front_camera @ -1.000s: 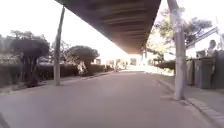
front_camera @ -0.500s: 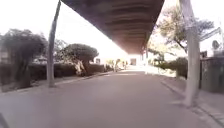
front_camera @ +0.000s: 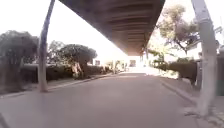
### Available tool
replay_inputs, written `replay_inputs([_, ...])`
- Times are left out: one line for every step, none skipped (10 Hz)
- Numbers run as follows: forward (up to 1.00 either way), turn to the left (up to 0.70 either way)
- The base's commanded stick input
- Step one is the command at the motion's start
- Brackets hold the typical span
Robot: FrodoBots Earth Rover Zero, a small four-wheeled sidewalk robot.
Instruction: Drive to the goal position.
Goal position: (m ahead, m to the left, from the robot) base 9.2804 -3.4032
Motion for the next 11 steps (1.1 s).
replay_inputs([0.7,0.0])
replay_inputs([0.7,0.0])
replay_inputs([0.7,0.0])
replay_inputs([0.7,0.0])
replay_inputs([0.7,0.0])
replay_inputs([0.7,0.0])
replay_inputs([0.7,0.0])
replay_inputs([0.7,0.0])
replay_inputs([0.7,0.0])
replay_inputs([0.7,0.0])
replay_inputs([0.7,0.0])
